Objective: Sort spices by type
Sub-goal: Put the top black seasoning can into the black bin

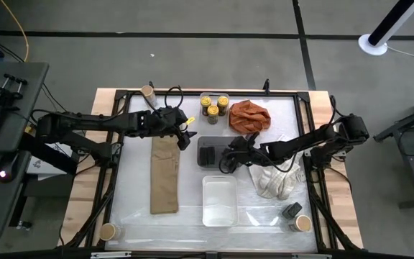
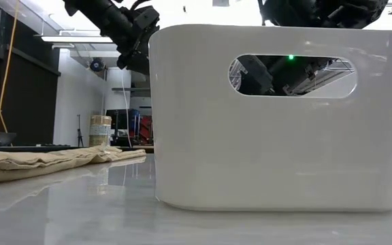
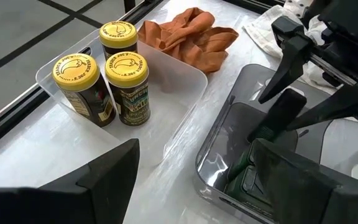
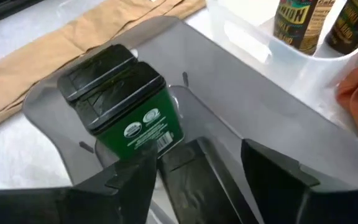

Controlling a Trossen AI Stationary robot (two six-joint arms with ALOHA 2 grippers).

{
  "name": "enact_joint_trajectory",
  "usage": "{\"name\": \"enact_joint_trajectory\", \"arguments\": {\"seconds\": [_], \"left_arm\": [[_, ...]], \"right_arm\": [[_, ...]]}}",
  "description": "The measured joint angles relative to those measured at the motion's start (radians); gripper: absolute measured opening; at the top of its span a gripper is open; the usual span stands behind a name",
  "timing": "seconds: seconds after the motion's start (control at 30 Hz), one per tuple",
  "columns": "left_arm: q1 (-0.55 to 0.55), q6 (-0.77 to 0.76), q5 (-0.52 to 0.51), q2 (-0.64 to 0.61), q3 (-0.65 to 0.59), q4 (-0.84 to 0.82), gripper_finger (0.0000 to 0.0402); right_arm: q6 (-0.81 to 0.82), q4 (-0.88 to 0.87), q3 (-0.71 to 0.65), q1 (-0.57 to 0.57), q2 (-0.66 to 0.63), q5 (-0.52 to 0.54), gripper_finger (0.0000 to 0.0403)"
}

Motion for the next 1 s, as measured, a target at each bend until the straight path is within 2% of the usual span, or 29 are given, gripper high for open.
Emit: {"name": "enact_joint_trajectory", "arguments": {"seconds": [0.27, 0.5, 0.63, 0.73, 0.8, 0.87, 0.9, 1.0], "left_arm": [[0.000, 0.000, -0.002, 0.000, 0.000, 0.000, 0.0298], [0.000, 0.000, -0.020, 0.000, 0.000, -0.001, 0.0298], [0.000, 0.000, -0.023, 0.000, 0.000, -0.001, 0.0298], [0.000, 0.000, -0.023, 0.000, 0.000, -0.001, 0.0298], [0.000, 0.000, -0.024, 0.000, 0.000, -0.001, 0.0298], [0.000, 0.000, -0.029, 0.001, 0.000, -0.001, 0.0298], [0.000, 0.000, -0.031, 0.003, 0.000, 0.000, 0.0298], [0.000, -0.002, -0.032, 0.004, 0.000, -0.001, 0.0298]], "right_arm": [[-0.047, -0.007, 0.000, -0.002, -0.034, -0.029, 0.0246], [-0.169, -0.021, 0.001, -0.054, -0.223, -0.041, 0.0245], [-0.160, -0.139, 0.002, -0.114, -0.323, -0.124, 0.0233], [-0.129, -0.281, 0.002, -0.155, -0.352, -0.206, 0.0182], [-0.109, -0.340, 0.002, -0.173, -0.351, -0.262, 0.0121], [-0.096, -0.364, 0.002, -0.185, -0.334, -0.321, 0.0042], [-0.091, -0.366, 0.002, -0.189, -0.323, -0.343, 0.0023], [-0.080, -0.366, 0.002, -0.204, -0.289, -0.355, 0.0014]]}}
